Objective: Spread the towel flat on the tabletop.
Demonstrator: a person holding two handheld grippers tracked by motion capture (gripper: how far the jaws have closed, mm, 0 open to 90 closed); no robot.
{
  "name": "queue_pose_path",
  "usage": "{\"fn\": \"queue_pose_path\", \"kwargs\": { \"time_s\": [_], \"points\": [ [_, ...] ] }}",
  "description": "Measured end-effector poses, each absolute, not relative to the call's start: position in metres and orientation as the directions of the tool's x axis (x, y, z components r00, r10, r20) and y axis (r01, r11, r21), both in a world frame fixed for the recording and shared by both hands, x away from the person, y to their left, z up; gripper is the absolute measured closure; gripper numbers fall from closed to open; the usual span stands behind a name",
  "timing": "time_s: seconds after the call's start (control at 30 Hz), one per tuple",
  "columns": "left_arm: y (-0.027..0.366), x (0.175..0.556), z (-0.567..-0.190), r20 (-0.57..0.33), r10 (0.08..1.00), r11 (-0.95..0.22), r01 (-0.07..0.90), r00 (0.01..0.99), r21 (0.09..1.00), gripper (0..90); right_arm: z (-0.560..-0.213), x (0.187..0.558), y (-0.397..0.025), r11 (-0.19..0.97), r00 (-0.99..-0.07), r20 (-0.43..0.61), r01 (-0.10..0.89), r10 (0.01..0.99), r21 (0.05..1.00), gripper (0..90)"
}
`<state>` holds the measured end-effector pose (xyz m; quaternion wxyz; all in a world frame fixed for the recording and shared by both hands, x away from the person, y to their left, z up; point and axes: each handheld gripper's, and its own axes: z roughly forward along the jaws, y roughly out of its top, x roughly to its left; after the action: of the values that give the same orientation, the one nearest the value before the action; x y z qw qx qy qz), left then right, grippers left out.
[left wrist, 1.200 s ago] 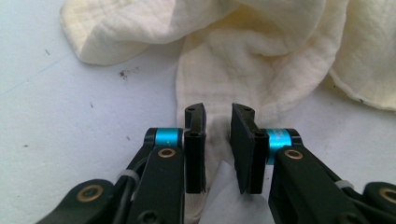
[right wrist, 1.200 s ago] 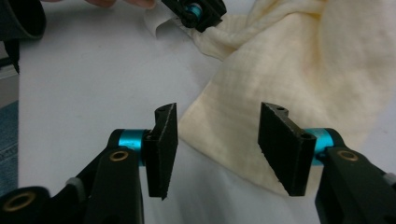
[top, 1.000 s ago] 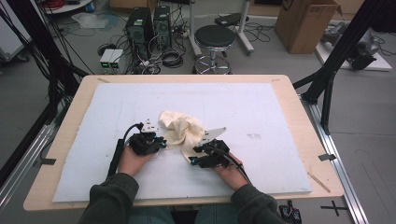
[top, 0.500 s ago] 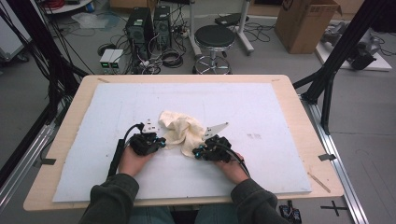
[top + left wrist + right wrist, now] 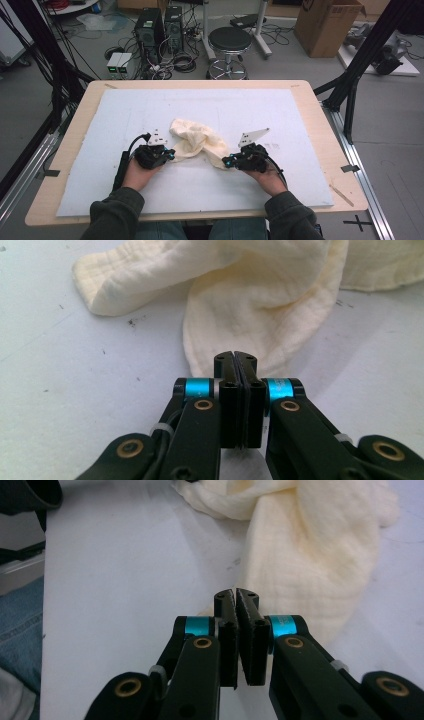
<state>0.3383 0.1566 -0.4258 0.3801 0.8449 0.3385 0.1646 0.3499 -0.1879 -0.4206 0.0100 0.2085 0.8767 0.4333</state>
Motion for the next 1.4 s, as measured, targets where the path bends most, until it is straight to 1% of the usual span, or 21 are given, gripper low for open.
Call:
{"fn": "queue_pose_path", "kwargs": {
  "time_s": [0.1,0.23,0.33,0.43,0.53,0.67,0.8,0.9,1.1,1.27,1.3,1.33,1.37,1.4],
  "points": [
    [0.163,0.332,-0.42,0.025,0.7,-0.474,0.438,0.714,0.764,88.6,-0.414,0.348,-0.203,0.523,-0.908,0.145,0.351,0.394,0.777,87.6],
    [0.17,0.321,-0.412,0.055,0.695,-0.487,0.413,0.717,0.77,88.6,-0.405,0.348,-0.219,0.491,-0.899,0.143,0.352,0.413,0.797,87.6],
    [0.178,0.312,-0.408,0.052,0.69,-0.483,0.405,0.722,0.776,88.6,-0.403,0.346,-0.225,0.478,-0.899,0.148,0.351,0.411,0.806,87.6],
    [0.184,0.301,-0.404,0.028,0.679,-0.46,0.396,0.733,0.795,88.6,-0.403,0.34,-0.23,0.479,-0.903,0.148,0.346,0.403,0.807,87.5],
    [0.187,0.288,-0.403,0.035,0.671,-0.466,0.385,0.741,0.797,88.6,-0.408,0.324,-0.228,0.51,-0.917,0.126,0.321,0.38,0.798,87.5],
    [0.191,0.271,-0.402,0.034,0.648,-0.471,0.365,0.761,0.803,88.5,-0.411,0.312,-0.227,0.522,-0.925,0.12,0.307,0.36,0.796,87.5],
    [0.196,0.25,-0.402,0.064,0.639,-0.496,0.347,0.767,0.796,88.5,-0.415,0.293,-0.224,0.532,-0.937,0.117,0.286,0.328,0.797,87.4],
    [0.199,0.241,-0.402,0.071,0.638,-0.502,0.345,0.767,0.793,88.4,-0.416,0.283,-0.221,0.543,-0.945,0.116,0.274,0.307,0.794,87.4],
    [0.205,0.217,-0.408,0.078,0.636,-0.511,0.343,0.768,0.788,88.4,-0.418,0.275,-0.214,0.554,-0.956,0.109,0.249,0.273,0.795,87.2],
    [0.208,0.204,-0.414,0.065,0.634,-0.505,0.348,0.771,0.79,88.0,-0.424,0.271,-0.206,0.588,-0.964,0.112,0.238,0.243,0.773,86.3],
    [0.209,0.204,-0.414,0.063,0.63,-0.503,0.345,0.774,0.793,87.1,-0.425,0.271,-0.204,0.593,-0.966,0.114,0.235,0.234,0.771,85.7],
    [0.209,0.203,-0.413,0.059,0.625,-0.5,0.341,0.778,0.796,83.0,-0.425,0.271,-0.203,0.595,-0.966,0.119,0.236,0.229,0.768,84.3],
    [0.209,0.203,-0.412,0.051,0.625,-0.491,0.341,0.779,0.802,83.0,-0.425,0.271,-0.203,0.595,-0.966,0.119,0.236,0.229,0.768,84.3],
    [0.209,0.204,-0.41,0.042,0.622,-0.482,0.339,0.782,0.808,70.3,-0.424,0.27,-0.202,0.592,-0.967,0.122,0.234,0.224,0.771,80.0]
  ]
}}
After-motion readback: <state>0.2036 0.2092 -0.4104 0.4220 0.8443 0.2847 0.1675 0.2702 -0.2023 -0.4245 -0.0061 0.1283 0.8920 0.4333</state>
